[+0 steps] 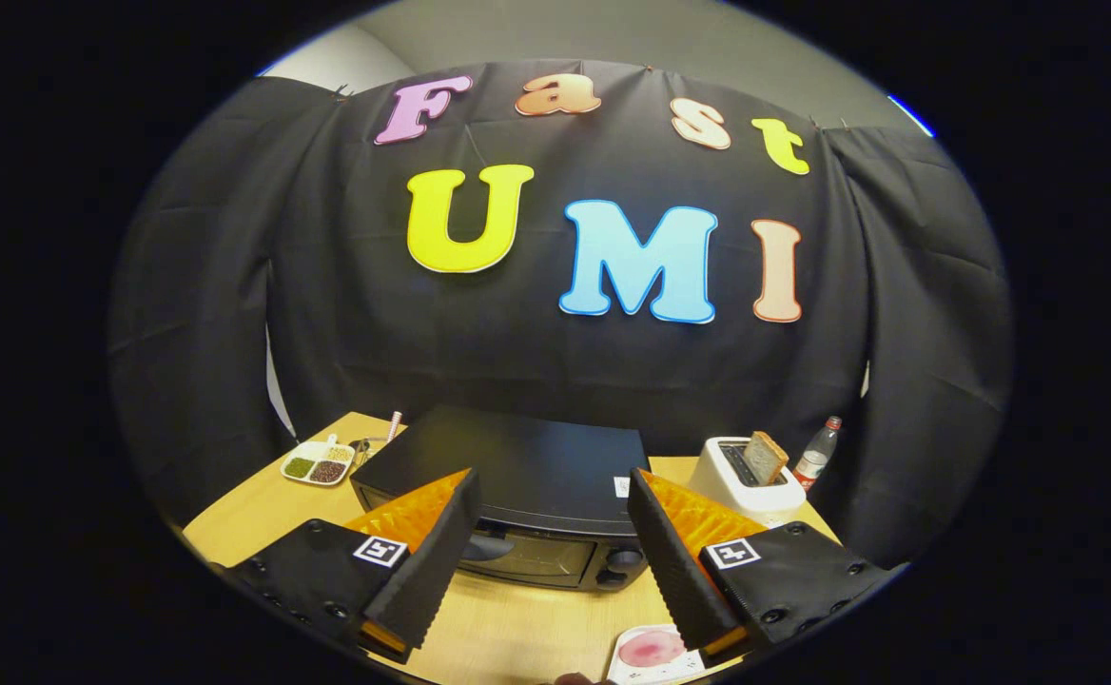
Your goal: Open the toaster oven, put the food inside, and close the toaster oven door.
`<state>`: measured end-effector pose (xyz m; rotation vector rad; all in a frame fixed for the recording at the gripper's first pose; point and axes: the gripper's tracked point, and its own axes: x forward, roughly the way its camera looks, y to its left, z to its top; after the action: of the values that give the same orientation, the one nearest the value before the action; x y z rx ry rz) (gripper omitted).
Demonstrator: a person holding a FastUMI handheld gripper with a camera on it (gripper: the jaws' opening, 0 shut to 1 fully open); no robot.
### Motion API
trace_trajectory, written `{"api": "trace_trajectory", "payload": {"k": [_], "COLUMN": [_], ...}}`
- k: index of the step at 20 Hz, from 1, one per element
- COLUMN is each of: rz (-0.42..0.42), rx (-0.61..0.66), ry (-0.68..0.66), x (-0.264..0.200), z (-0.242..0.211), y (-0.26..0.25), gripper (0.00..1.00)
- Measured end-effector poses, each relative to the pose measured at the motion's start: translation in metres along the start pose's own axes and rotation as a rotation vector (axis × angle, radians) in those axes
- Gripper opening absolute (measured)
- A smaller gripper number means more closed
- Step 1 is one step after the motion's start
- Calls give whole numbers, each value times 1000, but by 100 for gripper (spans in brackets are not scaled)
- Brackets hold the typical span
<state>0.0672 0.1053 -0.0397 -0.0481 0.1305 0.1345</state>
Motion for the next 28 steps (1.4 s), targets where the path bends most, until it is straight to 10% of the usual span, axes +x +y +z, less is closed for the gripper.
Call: {"api": "trace_trajectory", "payload": {"k": [28], "rz": [-54], "rx": [129], "ry": [331], "x": [97], "z": [-102], "y": [74], "gripper": [98]}}
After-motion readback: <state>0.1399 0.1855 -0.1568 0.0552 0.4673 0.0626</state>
